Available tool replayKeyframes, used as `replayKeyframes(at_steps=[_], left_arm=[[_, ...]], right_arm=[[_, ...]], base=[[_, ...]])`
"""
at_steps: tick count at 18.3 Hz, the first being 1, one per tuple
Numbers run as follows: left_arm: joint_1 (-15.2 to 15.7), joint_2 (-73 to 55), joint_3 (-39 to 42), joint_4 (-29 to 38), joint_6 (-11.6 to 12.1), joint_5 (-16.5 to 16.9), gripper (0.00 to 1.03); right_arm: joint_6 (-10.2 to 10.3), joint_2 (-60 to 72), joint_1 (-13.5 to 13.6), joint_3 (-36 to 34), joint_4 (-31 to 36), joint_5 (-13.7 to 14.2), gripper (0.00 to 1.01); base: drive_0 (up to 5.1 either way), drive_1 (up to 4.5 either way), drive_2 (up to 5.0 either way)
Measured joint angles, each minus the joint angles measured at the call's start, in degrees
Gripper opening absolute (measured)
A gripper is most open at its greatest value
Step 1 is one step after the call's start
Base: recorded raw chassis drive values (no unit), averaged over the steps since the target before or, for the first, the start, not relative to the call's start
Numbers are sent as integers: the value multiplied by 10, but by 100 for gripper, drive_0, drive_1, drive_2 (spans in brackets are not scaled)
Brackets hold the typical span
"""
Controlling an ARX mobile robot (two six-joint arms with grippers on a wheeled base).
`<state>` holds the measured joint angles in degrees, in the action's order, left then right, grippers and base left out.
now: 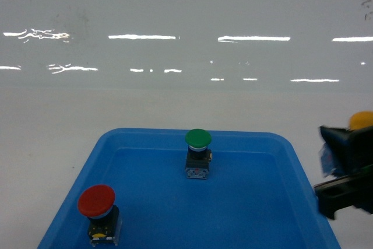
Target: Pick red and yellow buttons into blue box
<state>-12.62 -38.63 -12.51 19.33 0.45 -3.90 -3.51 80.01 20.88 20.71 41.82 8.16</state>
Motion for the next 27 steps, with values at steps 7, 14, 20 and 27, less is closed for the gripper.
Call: replayKeyframes(at_steps=[7,14,20,27], left_arm=[[0,0,0,0,0,0,98],[0,0,0,0,0,0,98],[-54,-64,-5,-3,-21,-29,98],[-112,-258,-51,32,-48,-31,98]], right_arm=[[-6,-449,-55,-133,-184,123,32],[-4,-658,-35,-155,-346,130,32],[-4,-659,-35,-156,-346,131,32],[-4,-659,-35,-156,-345,131,32]], base=[[0,0,0],[0,0,0],[0,0,0],[0,0,0]])
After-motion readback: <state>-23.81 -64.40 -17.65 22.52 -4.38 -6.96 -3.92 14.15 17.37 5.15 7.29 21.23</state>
